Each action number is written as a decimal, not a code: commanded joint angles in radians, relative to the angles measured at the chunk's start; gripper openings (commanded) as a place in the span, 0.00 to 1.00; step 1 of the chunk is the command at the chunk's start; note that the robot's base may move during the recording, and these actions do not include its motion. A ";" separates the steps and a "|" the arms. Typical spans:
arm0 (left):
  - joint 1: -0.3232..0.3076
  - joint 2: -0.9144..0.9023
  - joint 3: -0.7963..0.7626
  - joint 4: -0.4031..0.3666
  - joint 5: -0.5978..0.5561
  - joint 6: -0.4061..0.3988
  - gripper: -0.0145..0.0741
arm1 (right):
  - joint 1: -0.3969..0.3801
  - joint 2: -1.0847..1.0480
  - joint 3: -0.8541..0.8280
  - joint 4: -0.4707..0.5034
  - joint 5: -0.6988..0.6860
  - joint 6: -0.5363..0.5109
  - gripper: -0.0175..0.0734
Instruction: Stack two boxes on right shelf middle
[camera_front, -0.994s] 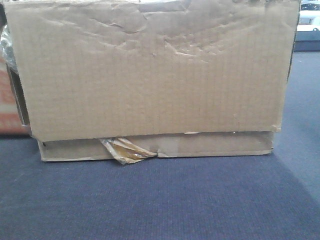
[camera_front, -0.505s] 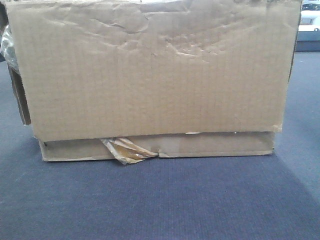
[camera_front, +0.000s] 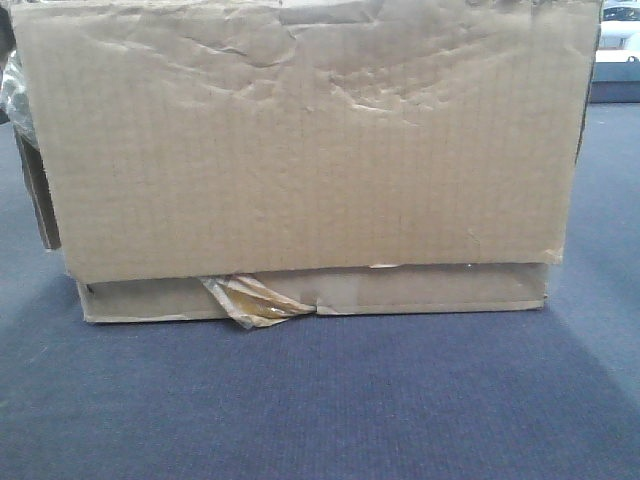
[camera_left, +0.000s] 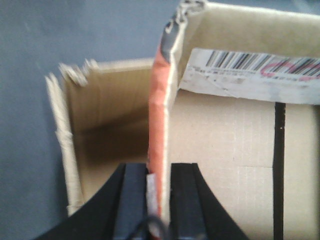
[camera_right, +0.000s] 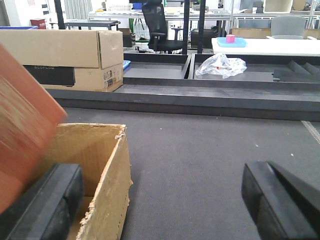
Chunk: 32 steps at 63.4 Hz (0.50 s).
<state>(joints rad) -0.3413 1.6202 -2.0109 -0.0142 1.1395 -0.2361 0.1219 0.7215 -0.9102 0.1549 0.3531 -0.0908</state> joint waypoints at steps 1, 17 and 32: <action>-0.024 0.051 -0.010 0.035 -0.022 -0.046 0.04 | 0.001 0.007 -0.007 -0.002 -0.016 -0.001 0.79; -0.024 0.151 -0.010 0.070 -0.022 -0.112 0.04 | 0.001 0.007 -0.007 -0.002 -0.016 -0.001 0.79; -0.026 0.192 -0.010 0.070 -0.003 -0.112 0.04 | 0.001 0.007 -0.007 -0.002 -0.016 -0.001 0.79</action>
<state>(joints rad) -0.3608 1.8111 -2.0109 0.0614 1.1445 -0.3331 0.1219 0.7215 -0.9102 0.1549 0.3531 -0.0908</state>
